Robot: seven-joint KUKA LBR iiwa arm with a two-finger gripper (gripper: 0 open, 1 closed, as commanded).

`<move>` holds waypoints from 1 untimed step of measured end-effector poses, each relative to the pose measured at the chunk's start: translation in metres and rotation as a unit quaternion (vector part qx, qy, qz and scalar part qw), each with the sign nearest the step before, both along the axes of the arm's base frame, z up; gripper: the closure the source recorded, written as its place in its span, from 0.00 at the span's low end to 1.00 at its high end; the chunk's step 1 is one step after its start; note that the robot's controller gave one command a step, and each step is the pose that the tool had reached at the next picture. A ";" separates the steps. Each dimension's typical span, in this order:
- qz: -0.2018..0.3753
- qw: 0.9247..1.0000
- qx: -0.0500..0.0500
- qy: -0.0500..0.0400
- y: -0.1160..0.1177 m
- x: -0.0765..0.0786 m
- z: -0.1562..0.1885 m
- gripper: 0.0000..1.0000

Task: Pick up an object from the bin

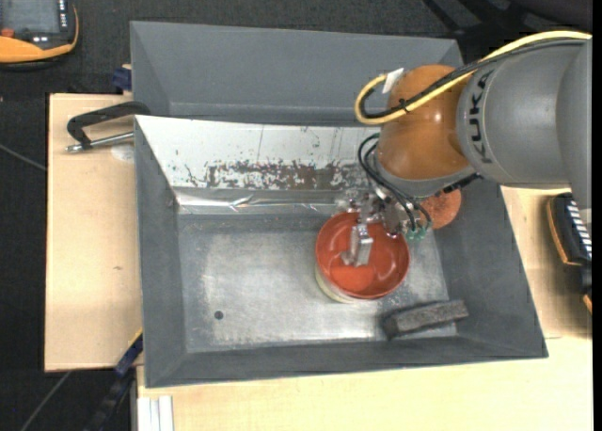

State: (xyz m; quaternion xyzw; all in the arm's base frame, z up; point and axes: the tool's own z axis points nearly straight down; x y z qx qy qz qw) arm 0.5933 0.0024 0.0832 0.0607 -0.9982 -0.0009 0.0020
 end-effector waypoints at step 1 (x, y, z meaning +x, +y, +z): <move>-0.031 0.999 0.001 -0.008 0.019 0.004 0.132 1.00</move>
Offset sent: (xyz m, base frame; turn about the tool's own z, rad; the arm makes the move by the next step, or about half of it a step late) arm 0.0006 0.0171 0.1267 0.0641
